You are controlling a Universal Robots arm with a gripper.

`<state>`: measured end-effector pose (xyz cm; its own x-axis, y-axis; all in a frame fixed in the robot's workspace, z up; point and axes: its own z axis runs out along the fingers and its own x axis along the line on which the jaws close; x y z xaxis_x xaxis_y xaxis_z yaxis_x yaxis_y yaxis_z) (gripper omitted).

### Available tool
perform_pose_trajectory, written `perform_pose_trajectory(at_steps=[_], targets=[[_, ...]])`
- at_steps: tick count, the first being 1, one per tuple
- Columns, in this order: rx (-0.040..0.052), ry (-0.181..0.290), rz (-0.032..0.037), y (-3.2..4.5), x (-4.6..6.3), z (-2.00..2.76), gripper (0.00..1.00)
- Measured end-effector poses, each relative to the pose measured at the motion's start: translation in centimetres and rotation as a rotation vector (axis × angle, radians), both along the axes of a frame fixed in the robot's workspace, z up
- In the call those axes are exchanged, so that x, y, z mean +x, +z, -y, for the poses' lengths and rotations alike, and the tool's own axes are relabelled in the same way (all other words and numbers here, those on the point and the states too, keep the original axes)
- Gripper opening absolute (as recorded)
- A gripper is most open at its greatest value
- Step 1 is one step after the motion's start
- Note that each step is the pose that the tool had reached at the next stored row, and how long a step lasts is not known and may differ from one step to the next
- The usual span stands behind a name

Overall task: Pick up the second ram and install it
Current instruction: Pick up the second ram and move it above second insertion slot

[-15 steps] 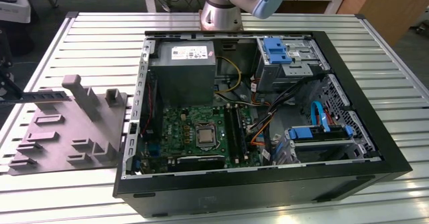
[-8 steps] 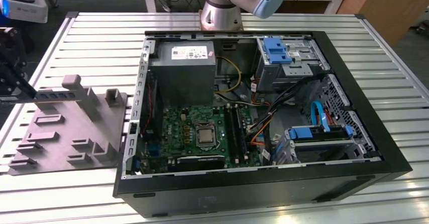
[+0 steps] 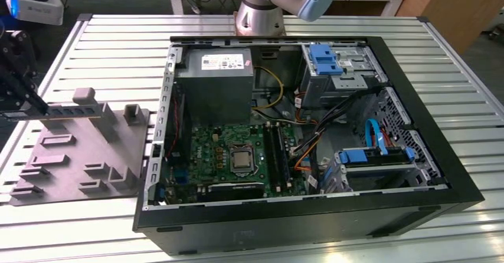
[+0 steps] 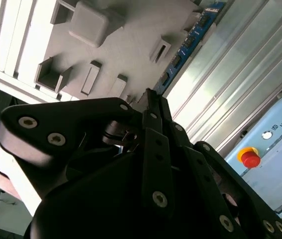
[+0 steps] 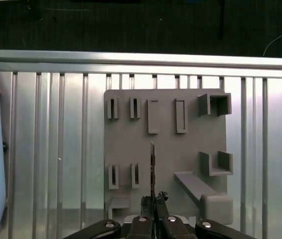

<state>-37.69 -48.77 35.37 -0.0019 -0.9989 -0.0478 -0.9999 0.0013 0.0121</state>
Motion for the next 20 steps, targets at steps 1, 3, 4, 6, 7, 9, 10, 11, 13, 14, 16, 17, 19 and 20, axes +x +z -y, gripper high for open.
perform_pose_trajectory(at_steps=[1, 3, 4, 6, 7, 9, 10, 11, 13, 14, 16, 17, 19, 20], targets=[[0.0001, 0.000, 0.0001, 0.20, 0.0, 0.00, 0.14], [0.0000, 0.000, 0.0000, 0.67, 0.0, 0.00, 0.14], [0.0000, 0.000, 0.0001, 0.94, 0.0, -0.01, 0.14], [0.0001, 0.000, 0.0000, 1.58, 0.0, -0.02, 0.14], [0.0001, 0.000, 0.0000, 1.96, 0.0, -0.04, 0.14], [0.0001, 0.000, 0.0000, 2.64, 0.0, -0.05, 0.14], [-0.0001, 0.000, 0.0000, 2.99, 0.0, -0.06, 0.14], [-0.0001, 0.000, 0.0000, 3.31, 0.0, -0.08, 0.14], [-0.0003, 0.000, 0.0000, 3.78, 0.0, -0.10, 0.14], [-0.0005, 0.000, 0.0001, 3.86, 0.0, -0.10, 0.14], [-0.0005, 0.000, 0.0002, 3.86, 0.0, -0.10, 0.14], [-0.0005, 0.000, 0.0003, 3.86, 0.0, -0.10, 0.14], [-0.0007, 0.000, 0.0001, 3.87, 0.0, -0.11, 0.14], [-0.0008, 0.000, -0.0001, 3.88, 0.0, -0.11, 0.14]])
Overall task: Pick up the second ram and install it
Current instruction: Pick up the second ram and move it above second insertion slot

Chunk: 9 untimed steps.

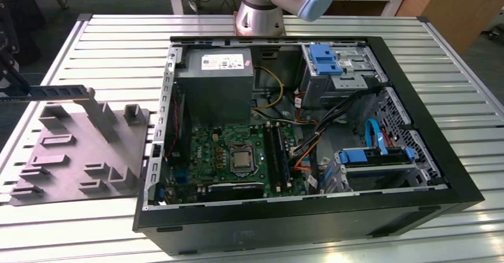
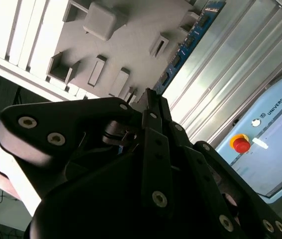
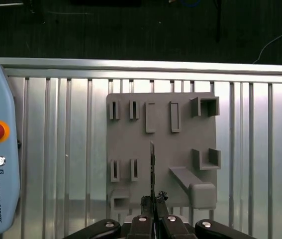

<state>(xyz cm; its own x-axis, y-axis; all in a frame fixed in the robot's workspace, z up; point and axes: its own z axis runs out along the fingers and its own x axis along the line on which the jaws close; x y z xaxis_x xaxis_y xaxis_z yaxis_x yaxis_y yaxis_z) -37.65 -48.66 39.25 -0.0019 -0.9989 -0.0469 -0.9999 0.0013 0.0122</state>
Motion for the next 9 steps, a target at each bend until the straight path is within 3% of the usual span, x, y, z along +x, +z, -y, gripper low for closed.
perform_pose_trajectory(at_steps=[9], targets=[[0.0001, 0.000, 0.0001, -0.03, 2.1, 0.01, 0.14]])
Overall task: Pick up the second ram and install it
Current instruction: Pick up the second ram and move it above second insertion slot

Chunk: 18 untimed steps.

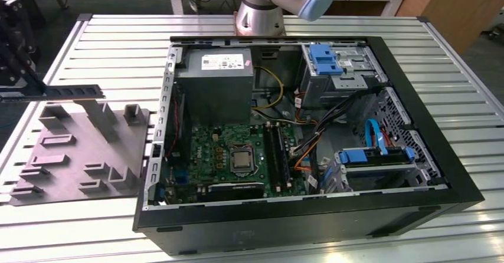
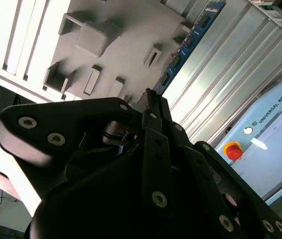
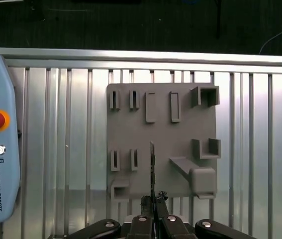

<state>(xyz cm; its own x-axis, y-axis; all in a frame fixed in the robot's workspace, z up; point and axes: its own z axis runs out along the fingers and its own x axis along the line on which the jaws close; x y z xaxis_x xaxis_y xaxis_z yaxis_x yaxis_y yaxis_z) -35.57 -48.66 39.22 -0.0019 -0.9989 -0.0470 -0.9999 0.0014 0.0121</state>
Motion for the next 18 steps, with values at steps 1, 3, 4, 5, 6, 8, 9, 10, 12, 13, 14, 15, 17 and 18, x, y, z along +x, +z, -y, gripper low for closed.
perform_pose_trajectory(at_steps=[1, 3, 4, 5, 6, 8, 9, 10, 12, 13, 14, 15, 17, 18], targets=[[0.0000, 0.000, 0.0000, 0.00, 0.3, 0.00, 0.14], [0.0001, 0.000, 0.0001, -0.01, 1.1, 0.00, 0.14], [0.0001, 0.000, 0.0001, -0.01, 1.4, 0.00, 0.14], [0.0000, 0.000, 0.0000, -0.01, 1.8, 0.00, 0.14], [0.0000, 0.000, 0.0000, -0.01, 2.1, 0.00, 0.14], [0.0001, 0.000, 0.0001, -0.03, 3.0, 0.00, 0.14], [0.0001, 0.000, 0.0000, -0.02, 3.5, 0.00, 0.14], [0.0000, 0.000, 0.0000, -0.02, 3.9, 0.00, 0.14], [0.0000, 0.000, 0.0000, -0.03, 4.8, 0.00, 0.14], [0.0001, 0.000, 0.0001, -0.04, 5.3, 0.00, 0.14], [0.0000, 0.000, 0.0000, -0.04, 5.7, 0.00, 0.14], [0.0001, 0.000, 0.0001, -0.05, 6.0, 0.00, 0.14], [0.0001, 0.000, 0.0001, -0.06, 6.9, 0.00, 0.14], [0.0001, 0.000, 0.0000, -0.06, 7.3, 0.00, 0.14]])
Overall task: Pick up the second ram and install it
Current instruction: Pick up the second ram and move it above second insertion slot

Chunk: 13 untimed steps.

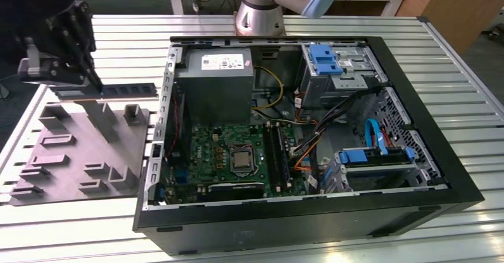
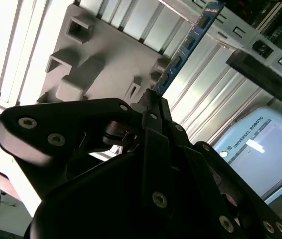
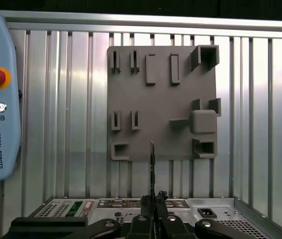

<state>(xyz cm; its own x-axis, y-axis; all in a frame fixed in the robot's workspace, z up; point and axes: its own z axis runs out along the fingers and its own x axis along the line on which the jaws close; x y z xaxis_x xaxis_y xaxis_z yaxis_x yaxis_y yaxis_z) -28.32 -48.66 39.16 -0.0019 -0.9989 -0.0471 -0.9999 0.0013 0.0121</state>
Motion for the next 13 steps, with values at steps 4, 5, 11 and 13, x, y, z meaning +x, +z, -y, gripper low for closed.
perform_pose_trajectory(at_steps=[4, 5, 11, 13], targets=[[0.0000, 0.000, 0.0000, -0.03, 1.7, 0.00, 0.14], [0.0001, 0.000, 0.0000, -0.04, 2.1, 0.00, 0.14], [0.0001, 0.000, 0.0000, -0.08, 4.6, 0.00, 0.14], [0.0000, 0.000, -0.0001, -0.09, 5.4, 0.00, 0.14]])
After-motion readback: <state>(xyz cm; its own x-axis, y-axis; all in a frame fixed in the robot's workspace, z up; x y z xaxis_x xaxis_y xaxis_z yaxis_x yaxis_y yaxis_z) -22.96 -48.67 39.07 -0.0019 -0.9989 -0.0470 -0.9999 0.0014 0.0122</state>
